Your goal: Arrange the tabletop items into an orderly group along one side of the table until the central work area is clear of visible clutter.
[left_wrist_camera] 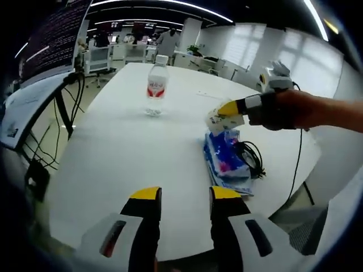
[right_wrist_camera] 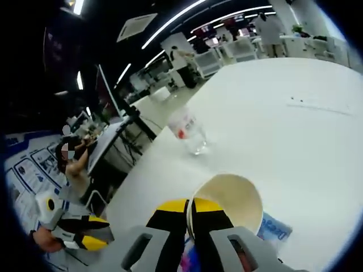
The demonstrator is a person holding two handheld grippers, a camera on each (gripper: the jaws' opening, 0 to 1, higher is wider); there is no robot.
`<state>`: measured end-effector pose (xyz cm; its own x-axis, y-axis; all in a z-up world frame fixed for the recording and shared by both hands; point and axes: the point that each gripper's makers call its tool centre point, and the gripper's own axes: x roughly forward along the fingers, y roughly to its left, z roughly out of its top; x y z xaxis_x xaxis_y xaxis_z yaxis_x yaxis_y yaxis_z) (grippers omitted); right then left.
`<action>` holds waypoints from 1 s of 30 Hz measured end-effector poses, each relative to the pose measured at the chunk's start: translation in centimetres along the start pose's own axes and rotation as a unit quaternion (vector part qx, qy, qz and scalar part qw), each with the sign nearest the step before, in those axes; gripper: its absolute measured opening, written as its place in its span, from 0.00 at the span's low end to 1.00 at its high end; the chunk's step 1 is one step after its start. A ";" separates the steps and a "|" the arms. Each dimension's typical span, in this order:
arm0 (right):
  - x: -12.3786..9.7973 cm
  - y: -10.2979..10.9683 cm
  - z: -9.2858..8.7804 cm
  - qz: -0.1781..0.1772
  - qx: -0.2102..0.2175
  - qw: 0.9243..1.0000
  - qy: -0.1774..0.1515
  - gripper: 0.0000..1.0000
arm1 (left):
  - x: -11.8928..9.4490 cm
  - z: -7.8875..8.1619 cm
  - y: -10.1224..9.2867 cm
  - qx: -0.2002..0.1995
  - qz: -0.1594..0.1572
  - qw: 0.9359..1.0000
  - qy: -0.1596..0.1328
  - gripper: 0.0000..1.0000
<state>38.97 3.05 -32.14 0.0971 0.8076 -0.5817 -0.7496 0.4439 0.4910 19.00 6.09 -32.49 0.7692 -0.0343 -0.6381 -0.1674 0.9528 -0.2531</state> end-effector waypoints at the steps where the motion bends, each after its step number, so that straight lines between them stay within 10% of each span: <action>1: 0.2 0.0 0.1 -0.001 -0.002 1.000 -0.001 0.00 | 0.0 0.1 0.0 0.000 0.000 1.000 -0.001 0.33; 15: 4.7 -0.5 1.8 -0.025 -0.099 0.994 0.043 0.00 | -0.1 0.0 -0.6 0.002 -0.003 1.000 -0.002 0.33; 30: 9.0 -1.1 1.8 -0.052 -0.300 0.941 0.145 0.00 | -0.1 -0.3 -1.3 0.012 -0.015 1.000 0.010 0.33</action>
<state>41.87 10.47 -36.76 0.0734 0.5926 -0.8022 -0.9893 0.1448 0.0165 18.94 4.74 -32.35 0.7605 -0.0686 -0.6457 -0.1301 0.9582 -0.2549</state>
